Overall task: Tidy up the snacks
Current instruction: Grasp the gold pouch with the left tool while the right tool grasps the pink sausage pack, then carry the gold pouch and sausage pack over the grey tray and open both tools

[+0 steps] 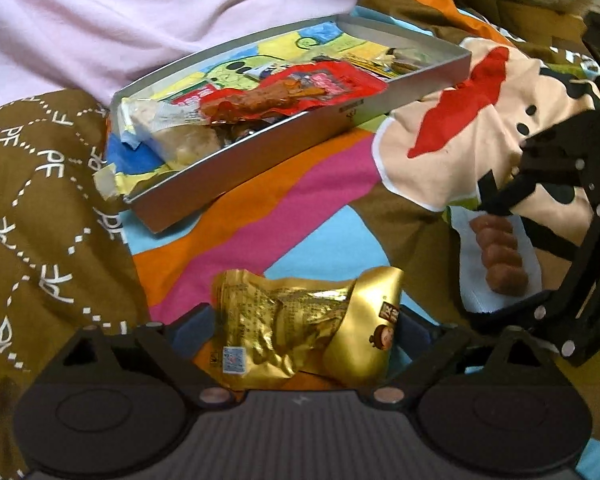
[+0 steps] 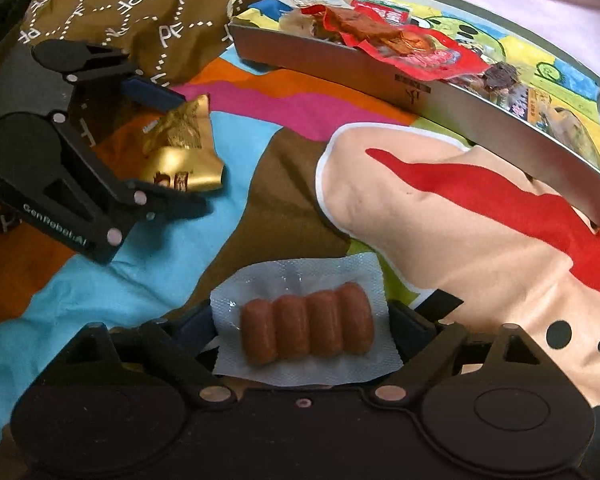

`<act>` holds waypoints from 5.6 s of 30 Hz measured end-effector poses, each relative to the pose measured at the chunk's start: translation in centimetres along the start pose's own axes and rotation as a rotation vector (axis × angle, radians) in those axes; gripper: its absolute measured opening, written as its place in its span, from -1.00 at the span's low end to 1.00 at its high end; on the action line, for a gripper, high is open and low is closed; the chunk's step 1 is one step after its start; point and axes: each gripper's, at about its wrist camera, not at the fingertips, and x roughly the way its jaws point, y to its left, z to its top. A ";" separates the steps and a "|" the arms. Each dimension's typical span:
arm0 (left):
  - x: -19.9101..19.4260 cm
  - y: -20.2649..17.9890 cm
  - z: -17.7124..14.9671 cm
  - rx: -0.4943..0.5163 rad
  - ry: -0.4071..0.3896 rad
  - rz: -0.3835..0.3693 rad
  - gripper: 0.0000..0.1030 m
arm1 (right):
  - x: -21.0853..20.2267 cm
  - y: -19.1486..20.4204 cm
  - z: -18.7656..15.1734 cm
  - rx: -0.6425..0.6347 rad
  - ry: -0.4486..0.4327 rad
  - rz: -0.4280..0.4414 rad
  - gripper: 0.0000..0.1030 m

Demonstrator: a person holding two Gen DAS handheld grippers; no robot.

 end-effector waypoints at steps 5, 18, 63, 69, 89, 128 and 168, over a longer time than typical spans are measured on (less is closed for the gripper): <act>-0.7 0.7 0.0 -0.061 0.003 0.007 0.67 | -0.5 0.1 -0.3 0.023 -0.012 -0.014 0.75; -2.6 2.3 -0.4 -0.341 0.027 -0.092 0.58 | -2.3 2.2 -0.8 -0.060 -0.076 -0.102 0.74; -6.3 2.1 2.0 -0.395 -0.267 0.161 0.60 | -5.2 2.5 0.4 -0.052 -0.400 -0.352 0.75; -6.4 2.4 2.1 -0.412 -0.284 0.186 0.60 | -5.6 2.5 0.8 -0.045 -0.440 -0.370 0.75; -7.4 5.0 3.3 -0.499 -0.336 0.249 0.61 | -7.1 0.4 5.5 0.062 -0.572 -0.400 0.75; 5.0 6.3 15.8 -0.518 -0.125 0.135 0.62 | -0.8 -10.4 11.5 0.231 -0.453 -0.405 0.76; 2.7 6.9 16.3 -0.589 -0.160 0.213 0.99 | -2.6 -11.6 10.7 0.368 -0.533 -0.361 0.98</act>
